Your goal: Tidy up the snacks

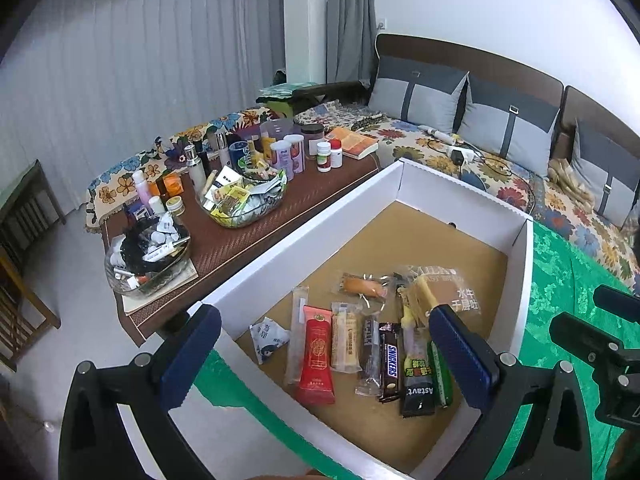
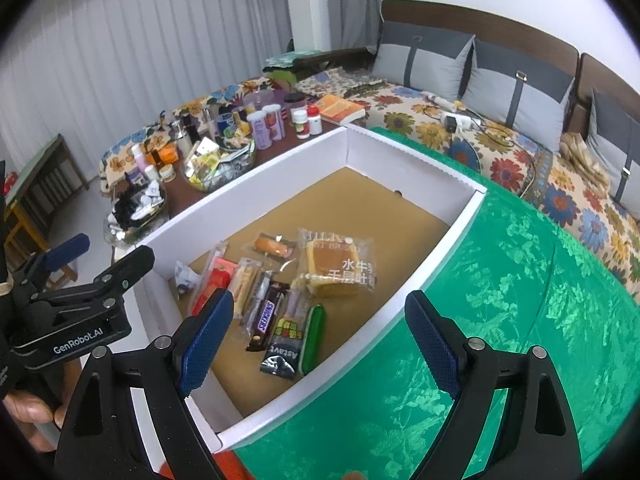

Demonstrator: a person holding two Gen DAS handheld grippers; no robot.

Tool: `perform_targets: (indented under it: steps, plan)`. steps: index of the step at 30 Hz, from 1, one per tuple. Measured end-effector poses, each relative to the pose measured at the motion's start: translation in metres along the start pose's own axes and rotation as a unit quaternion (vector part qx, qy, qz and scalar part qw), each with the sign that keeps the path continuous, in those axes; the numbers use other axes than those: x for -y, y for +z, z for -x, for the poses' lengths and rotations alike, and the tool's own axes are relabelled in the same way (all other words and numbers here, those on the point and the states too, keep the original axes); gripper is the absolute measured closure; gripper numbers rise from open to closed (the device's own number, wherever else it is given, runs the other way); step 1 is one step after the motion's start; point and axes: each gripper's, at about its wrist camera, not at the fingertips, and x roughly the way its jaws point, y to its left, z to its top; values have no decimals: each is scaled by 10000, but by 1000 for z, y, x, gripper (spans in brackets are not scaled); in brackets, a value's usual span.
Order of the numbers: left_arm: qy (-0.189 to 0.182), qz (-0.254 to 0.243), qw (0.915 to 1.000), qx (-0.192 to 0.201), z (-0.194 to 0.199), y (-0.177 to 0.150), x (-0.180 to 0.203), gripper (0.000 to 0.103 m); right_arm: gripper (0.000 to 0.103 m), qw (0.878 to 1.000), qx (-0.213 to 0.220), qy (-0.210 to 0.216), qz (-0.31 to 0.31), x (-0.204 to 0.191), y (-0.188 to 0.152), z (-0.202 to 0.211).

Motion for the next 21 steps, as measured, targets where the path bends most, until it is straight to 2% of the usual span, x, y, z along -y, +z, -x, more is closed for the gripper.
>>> perform_targets:
  steps: [16,21]
  plan:
    - [60,-135,9999,-7,-3,1,5,0,13,10000,-61,-21,54,-2,-2,-7]
    - [-127,35,9999,-36,-3,2,0,0,13,10000,-63,-17,45,-3,-2,-7]
